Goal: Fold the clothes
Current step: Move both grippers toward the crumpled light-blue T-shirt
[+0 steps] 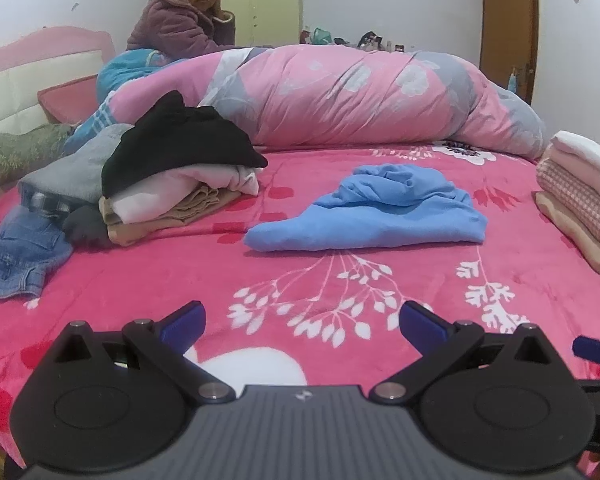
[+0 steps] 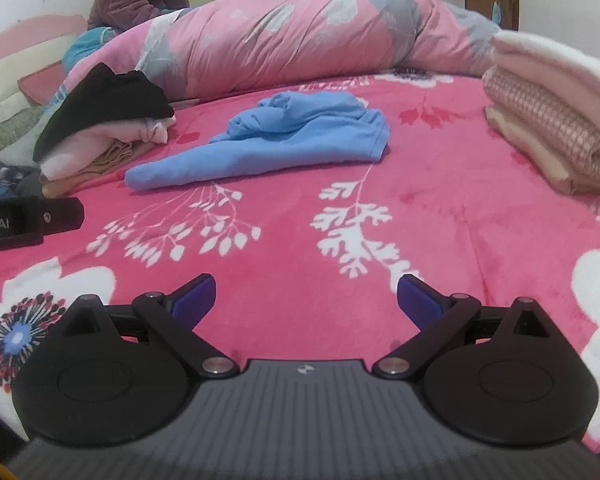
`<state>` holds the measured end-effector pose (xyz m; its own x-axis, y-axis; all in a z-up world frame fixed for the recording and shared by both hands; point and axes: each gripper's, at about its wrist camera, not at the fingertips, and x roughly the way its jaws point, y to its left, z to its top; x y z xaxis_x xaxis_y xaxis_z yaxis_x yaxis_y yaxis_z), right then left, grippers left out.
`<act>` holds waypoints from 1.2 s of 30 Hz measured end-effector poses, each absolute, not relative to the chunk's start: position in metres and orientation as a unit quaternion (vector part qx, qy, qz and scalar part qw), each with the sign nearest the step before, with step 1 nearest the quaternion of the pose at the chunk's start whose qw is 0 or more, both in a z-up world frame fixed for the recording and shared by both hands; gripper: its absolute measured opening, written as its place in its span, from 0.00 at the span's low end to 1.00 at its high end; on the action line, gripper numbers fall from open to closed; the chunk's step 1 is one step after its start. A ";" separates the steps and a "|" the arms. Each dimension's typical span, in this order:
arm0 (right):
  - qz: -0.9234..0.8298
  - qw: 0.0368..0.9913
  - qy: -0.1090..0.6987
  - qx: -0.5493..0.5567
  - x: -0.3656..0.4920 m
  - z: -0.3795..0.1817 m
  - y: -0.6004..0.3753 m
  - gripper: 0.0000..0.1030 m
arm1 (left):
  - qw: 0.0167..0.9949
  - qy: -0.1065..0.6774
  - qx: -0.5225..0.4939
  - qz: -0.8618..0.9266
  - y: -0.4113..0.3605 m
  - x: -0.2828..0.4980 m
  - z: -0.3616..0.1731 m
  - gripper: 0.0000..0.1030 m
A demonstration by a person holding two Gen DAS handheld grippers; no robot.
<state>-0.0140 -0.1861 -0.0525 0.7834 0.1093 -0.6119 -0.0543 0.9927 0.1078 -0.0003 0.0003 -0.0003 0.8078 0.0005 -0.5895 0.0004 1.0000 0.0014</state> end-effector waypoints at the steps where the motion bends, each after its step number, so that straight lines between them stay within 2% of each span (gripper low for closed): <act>1: 0.043 0.944 0.325 0.040 -0.014 -0.052 -0.185 0.97 | 0.951 0.311 0.002 0.001 0.001 -0.001 -0.001 1.00; 11: 0.024 0.949 0.313 0.015 -0.014 -0.042 -0.175 0.99 | 0.937 0.348 -0.012 0.015 0.012 0.003 -0.009 1.00; 19: -0.007 0.945 0.325 0.012 -0.011 -0.037 -0.171 0.99 | 0.948 0.315 -0.018 0.045 0.028 -0.011 -0.002 1.00; 36: 0.004 0.941 0.338 0.015 -0.010 -0.034 -0.168 0.99 | 0.945 0.322 -0.007 0.053 0.024 -0.013 -0.008 1.00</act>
